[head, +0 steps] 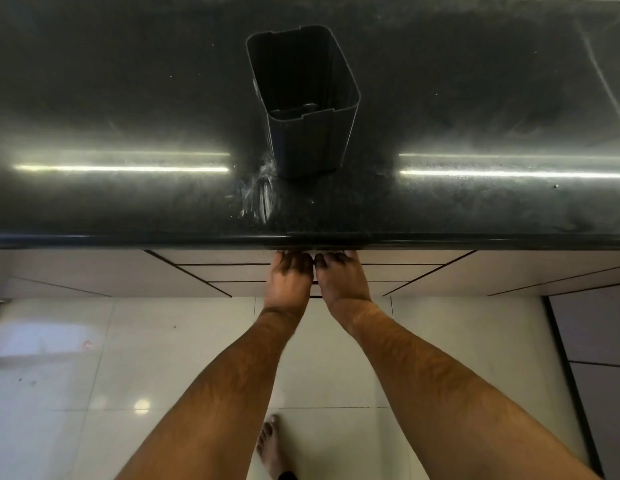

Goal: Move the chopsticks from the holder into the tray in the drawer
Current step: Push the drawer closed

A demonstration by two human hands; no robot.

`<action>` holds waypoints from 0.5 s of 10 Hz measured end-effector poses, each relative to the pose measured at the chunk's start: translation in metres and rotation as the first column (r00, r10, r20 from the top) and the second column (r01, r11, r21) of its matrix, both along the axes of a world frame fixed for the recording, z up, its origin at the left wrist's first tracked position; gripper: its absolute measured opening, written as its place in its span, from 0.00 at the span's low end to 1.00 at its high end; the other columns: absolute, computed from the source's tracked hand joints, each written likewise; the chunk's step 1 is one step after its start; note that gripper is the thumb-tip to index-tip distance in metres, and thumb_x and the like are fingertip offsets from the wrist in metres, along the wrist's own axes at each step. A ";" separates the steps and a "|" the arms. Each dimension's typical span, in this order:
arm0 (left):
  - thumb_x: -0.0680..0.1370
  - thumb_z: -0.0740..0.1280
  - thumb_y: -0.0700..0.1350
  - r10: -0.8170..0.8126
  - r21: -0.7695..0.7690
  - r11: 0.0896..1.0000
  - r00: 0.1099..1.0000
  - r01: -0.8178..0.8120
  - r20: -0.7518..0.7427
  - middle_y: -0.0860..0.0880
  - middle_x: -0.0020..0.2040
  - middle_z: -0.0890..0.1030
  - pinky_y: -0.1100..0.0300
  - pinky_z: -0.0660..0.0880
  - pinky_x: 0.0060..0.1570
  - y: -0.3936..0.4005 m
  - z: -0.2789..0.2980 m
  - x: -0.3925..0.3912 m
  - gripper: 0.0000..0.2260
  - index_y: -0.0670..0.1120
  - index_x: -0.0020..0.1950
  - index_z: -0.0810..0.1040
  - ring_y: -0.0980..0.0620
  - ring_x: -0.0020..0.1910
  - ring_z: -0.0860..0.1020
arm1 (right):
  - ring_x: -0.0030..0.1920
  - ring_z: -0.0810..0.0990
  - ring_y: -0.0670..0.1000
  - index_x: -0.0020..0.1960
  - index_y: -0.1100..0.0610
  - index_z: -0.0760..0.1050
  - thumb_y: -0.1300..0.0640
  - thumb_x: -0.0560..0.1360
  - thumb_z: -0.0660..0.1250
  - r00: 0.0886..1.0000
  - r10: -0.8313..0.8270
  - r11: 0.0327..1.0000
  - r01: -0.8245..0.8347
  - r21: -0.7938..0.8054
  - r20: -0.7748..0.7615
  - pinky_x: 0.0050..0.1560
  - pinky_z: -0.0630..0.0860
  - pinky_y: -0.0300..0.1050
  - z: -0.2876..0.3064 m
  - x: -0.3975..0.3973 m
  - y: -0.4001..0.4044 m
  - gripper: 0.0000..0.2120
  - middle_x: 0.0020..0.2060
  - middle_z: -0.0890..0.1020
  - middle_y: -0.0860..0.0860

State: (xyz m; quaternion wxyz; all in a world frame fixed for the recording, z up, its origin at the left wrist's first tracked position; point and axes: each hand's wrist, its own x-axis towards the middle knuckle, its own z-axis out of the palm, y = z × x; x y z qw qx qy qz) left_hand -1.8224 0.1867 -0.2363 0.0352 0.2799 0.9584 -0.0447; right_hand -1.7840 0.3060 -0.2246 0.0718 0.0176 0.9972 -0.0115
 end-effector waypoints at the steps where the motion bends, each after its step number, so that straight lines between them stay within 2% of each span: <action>1: 0.80 0.66 0.45 -0.139 -0.122 0.986 0.973 0.117 -0.184 0.46 0.69 0.77 0.49 0.52 0.78 -0.002 -0.027 0.005 0.19 0.47 0.71 0.72 0.47 0.74 0.70 | 0.61 0.80 0.54 0.58 0.55 0.83 0.57 0.80 0.65 1.000 -0.005 1.000 0.005 -0.001 -0.024 0.66 0.70 0.54 -0.003 0.000 0.001 0.11 0.56 0.85 0.52; 2: 0.76 0.73 0.47 -0.121 -0.148 0.983 0.988 0.106 -0.095 0.49 0.62 0.82 0.51 0.60 0.76 0.000 -0.025 0.002 0.18 0.49 0.65 0.79 0.50 0.68 0.76 | 0.57 0.83 0.53 0.52 0.53 0.85 0.53 0.71 0.78 0.996 -0.075 0.994 0.078 0.082 -0.039 0.67 0.73 0.51 -0.006 -0.001 -0.007 0.10 0.50 0.87 0.49; 3: 0.71 0.76 0.47 -0.130 -0.068 0.990 0.984 0.122 -0.121 0.48 0.59 0.84 0.50 0.64 0.74 -0.004 -0.025 0.006 0.19 0.49 0.62 0.82 0.49 0.66 0.78 | 0.56 0.84 0.53 0.47 0.52 0.86 0.53 0.64 0.84 0.994 -0.101 0.988 0.105 0.109 -0.042 0.67 0.75 0.51 -0.005 -0.002 -0.013 0.14 0.46 0.88 0.48; 4: 0.68 0.80 0.46 -0.124 0.145 0.981 0.992 0.128 -0.032 0.48 0.56 0.85 0.51 0.66 0.72 -0.001 -0.017 0.005 0.20 0.47 0.59 0.83 0.49 0.63 0.80 | 0.56 0.85 0.55 0.47 0.54 0.86 0.55 0.62 0.85 0.989 -0.145 0.988 0.146 0.046 -0.013 0.67 0.76 0.52 0.003 0.000 -0.018 0.15 0.46 0.88 0.49; 5: 0.76 0.73 0.44 -0.066 0.303 0.949 0.994 0.088 -0.083 0.49 0.57 0.84 0.59 0.69 0.70 -0.005 -0.025 0.000 0.14 0.45 0.61 0.82 0.56 0.61 0.79 | 0.58 0.84 0.55 0.48 0.54 0.86 0.56 0.64 0.84 0.979 -0.200 0.979 0.201 0.020 -0.024 0.66 0.76 0.52 0.008 0.001 -0.017 0.14 0.49 0.88 0.49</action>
